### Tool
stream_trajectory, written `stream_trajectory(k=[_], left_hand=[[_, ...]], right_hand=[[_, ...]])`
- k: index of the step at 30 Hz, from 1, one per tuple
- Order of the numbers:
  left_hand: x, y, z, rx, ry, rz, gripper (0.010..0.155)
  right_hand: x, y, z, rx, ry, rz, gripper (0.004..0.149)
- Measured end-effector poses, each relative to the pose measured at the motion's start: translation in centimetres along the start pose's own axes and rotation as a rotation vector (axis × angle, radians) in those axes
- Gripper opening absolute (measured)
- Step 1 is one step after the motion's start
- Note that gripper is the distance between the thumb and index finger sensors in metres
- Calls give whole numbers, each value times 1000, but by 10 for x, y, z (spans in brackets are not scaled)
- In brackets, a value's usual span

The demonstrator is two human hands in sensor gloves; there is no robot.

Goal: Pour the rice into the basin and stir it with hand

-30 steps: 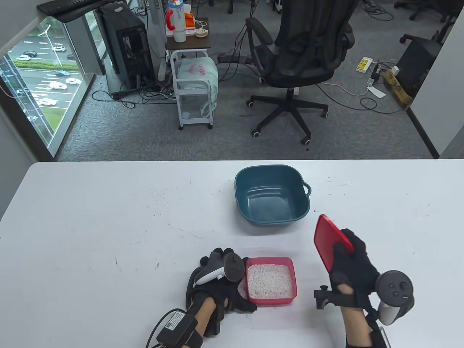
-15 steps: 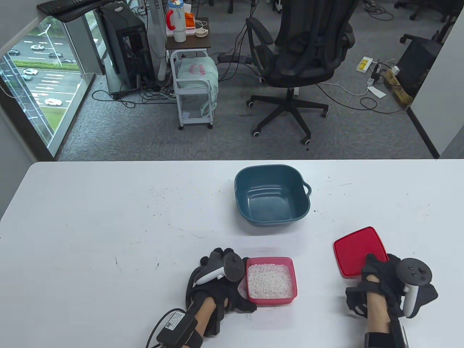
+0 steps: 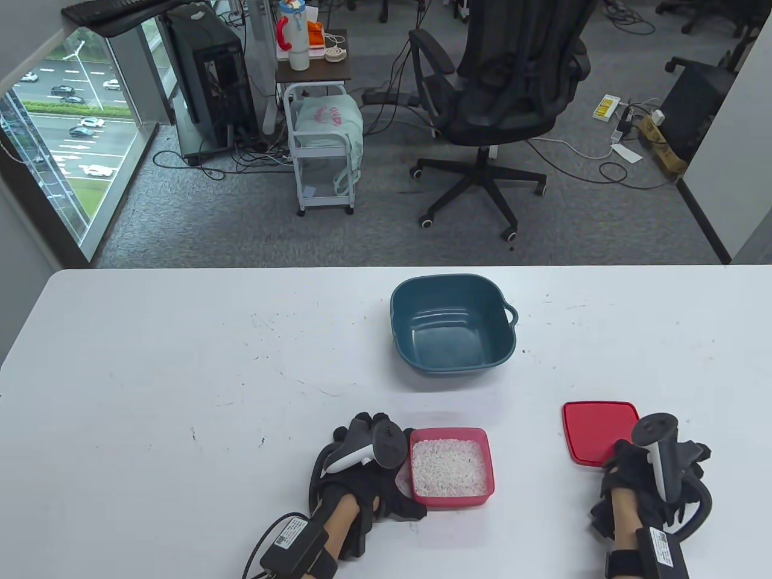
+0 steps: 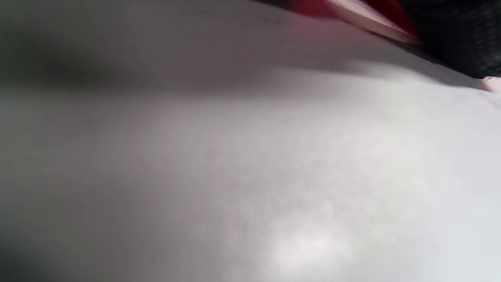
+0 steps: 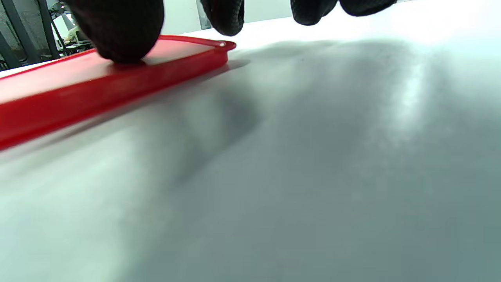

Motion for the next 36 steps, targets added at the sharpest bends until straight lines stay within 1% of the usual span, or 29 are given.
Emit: stream_trajectory(k=[3, 4, 5, 6, 7, 8, 9, 10, 11, 12, 14, 15, 16, 17, 18, 19, 21, 24, 27, 30, 34, 35, 36], left_hand=[[3, 0, 5, -2, -38, -42, 127], [6, 0, 12, 6, -76, -82, 127], [9, 1, 19, 2, -82, -113, 128], [16, 1, 33, -7, -123, -146, 128], [22, 1, 44, -3, -180, -159, 127], [32, 3, 62, 3, -292, -174, 126], [40, 4, 79, 5, -401, -185, 123], [44, 4, 90, 6, -472, -189, 118], [50, 6, 106, 13, -572, -202, 113], [53, 7, 115, 18, -625, -215, 106], [56, 10, 136, 28, -783, -234, 96], [52, 11, 141, 29, -844, -234, 93], [48, 12, 142, 26, -869, -239, 91], [42, 12, 139, 16, -876, -253, 89], [37, 12, 133, 7, -855, -286, 88], [33, 11, 124, 23, -779, -334, 87], [25, 11, 112, 59, -728, -385, 86], [18, 11, 101, 68, -677, -403, 84], [15, 10, 98, 63, -657, -413, 84], [15, 9, 99, 62, -666, -420, 83], [14, 8, 97, 63, -656, -427, 83], [14, 8, 97, 64, -654, -430, 83], [14, 8, 97, 64, -654, -431, 83]], right_hand=[[-8, -5, 7, -51, 7, -38, 78], [-18, -10, 12, -88, 40, -86, 77], [-25, -14, 16, -115, 63, -115, 76], [-38, -22, 24, -184, 91, -186, 74], [-47, -27, 29, -220, 103, -221, 73], [-60, -36, 39, -291, 120, -267, 71], [-70, -46, 47, -378, 95, -323, 69], [-76, -53, 54, -427, 53, -356, 67], [-81, -62, 62, -480, -8, -380, 67], [-84, -68, 67, -507, -46, -384, 67], [-85, -86, 80, -603, -165, -374, 69], [-81, -95, 86, -642, -234, -357, 69], [-76, -104, 91, -673, -288, -339, 69], [-71, -110, 94, -694, -328, -327, 68], [-62, -119, 98, -724, -396, -302, 68], [-51, -128, 101, -746, -451, -268, 67], [-32, -141, 106, -751, -534, -209, 69], [-7, -158, 111, -739, -621, -121, 68], [9, -171, 113, -723, -684, -49, 62], [19, -180, 117, -727, -715, 22, 55], [17, -189, 124, -775, -627, 121, 49], [14, -190, 125, -775, -623, 140, 49], [12, -191, 126, -777, -642, 125, 48]])
Point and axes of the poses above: the tracker on the back of each hand, its own y axis roughly to the little-finger side, its own z axis roughly from the fingertips to the wrist, x = y × z, the point moved 1 cm from there along -z, roughly from the wrist to the fingertips, and after that the axes turned 12 degrees about y, right-handed, at the moved point
